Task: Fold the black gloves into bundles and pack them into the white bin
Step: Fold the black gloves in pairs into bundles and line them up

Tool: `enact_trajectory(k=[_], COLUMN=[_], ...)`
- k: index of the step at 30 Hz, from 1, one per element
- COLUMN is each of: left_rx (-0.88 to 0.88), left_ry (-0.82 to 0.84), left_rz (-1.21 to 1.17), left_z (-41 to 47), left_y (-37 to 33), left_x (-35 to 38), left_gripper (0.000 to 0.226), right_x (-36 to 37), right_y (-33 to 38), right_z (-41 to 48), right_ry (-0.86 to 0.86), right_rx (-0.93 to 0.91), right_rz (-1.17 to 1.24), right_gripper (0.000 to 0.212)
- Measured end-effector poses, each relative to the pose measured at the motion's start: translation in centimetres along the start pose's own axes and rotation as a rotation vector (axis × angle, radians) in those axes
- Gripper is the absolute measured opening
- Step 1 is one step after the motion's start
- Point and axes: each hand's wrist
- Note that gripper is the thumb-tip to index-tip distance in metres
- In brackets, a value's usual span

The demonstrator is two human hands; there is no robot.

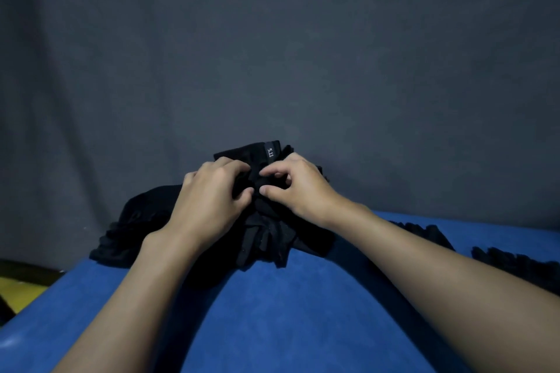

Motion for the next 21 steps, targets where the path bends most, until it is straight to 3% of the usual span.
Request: enact_trajectory(k=[4, 9, 21], left_rx=[-0.006, -0.025, -0.026], left_ry=[-0.014, -0.059, -0.225], left_rz=[-0.01, -0.056, -0.421], left_z=[0.2, 0.5, 0.4], left_y=[-0.1, -0.4, -3.0], left_x=[0.0, -0.3, -1.2], left_gripper=[0.04, 0.043, 0.037], right_x=[0.3, -0.7, -7.4], right_y=[0.0, 0.8, 2.4], right_z=[0.6, 1.2, 0.5], right_ry=[-0.094, -0.235, -0.387], right_rx=[0.007, 0.077, -0.062], right_rz=[0.065, 0.282, 0.459], right_gripper=[0.003, 0.01, 0.016])
Point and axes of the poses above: each hand's wrist, its own z-axis towards the middle knuckle, its own x-axis out of the palm, y = z × x, and after that the axes turned 15 degrees about -y, right-handed
